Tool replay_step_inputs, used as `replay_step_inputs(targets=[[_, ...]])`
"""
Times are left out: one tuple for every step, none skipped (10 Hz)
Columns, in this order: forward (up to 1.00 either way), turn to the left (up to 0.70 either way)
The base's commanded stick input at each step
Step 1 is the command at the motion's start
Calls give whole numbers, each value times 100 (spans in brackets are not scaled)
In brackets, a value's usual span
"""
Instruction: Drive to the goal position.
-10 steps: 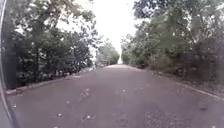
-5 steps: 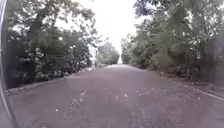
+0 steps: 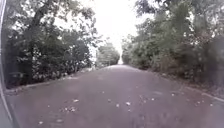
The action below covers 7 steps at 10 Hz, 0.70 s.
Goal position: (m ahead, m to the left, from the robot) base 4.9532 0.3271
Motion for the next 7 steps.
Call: replay_step_inputs(targets=[[70,0],[70,0],[70,0],[70,0],[70,0],[70,0],[70,0]])
